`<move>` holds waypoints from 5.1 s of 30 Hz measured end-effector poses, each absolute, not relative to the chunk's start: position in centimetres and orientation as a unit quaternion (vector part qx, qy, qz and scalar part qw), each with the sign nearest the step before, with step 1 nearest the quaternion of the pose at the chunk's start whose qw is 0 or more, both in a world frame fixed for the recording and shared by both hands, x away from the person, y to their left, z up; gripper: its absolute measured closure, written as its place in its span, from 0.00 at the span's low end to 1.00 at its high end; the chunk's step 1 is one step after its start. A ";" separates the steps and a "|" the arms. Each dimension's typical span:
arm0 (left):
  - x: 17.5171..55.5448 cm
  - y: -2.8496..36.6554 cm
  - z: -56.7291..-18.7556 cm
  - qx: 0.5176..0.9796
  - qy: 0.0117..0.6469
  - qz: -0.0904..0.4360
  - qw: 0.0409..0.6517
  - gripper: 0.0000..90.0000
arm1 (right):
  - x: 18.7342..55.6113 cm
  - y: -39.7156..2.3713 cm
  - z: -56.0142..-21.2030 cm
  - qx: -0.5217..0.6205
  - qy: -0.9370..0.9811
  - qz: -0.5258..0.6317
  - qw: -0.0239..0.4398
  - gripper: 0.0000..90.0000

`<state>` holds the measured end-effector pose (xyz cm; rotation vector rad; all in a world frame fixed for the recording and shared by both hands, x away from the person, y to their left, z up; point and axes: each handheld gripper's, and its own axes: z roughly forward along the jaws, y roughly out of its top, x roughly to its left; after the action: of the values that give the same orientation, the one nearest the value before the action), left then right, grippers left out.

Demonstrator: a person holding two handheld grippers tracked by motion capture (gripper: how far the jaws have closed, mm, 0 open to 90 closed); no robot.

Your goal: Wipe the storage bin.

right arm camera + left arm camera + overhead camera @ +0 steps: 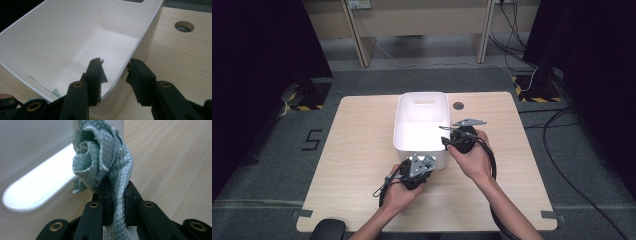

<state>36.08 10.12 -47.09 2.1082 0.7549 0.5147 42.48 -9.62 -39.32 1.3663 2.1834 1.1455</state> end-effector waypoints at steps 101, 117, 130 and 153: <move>36.8 8.1 -49.9 0.859 0.286 0.203 0.373 0.87 | 42.6 -9.9 -39.5 0.483 0.759 0.410 0.150 0.68; 37.0 6.3 -50.1 0.861 0.280 0.202 0.373 0.87 | 42.7 -9.8 -39.5 0.480 0.762 0.406 0.155 0.67; 36.9 5.6 -49.5 0.856 0.279 0.210 0.381 0.88 | 42.7 -9.9 -39.5 0.479 0.764 0.405 0.151 0.67; 36.3 5.7 -44.9 0.838 0.273 0.230 0.412 0.87 | 42.7 -9.8 -39.5 0.479 0.763 0.406 0.151 0.67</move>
<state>36.27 5.66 -44.87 2.1086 0.6867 0.5780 42.72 -9.84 -39.50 1.3764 2.1919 1.1650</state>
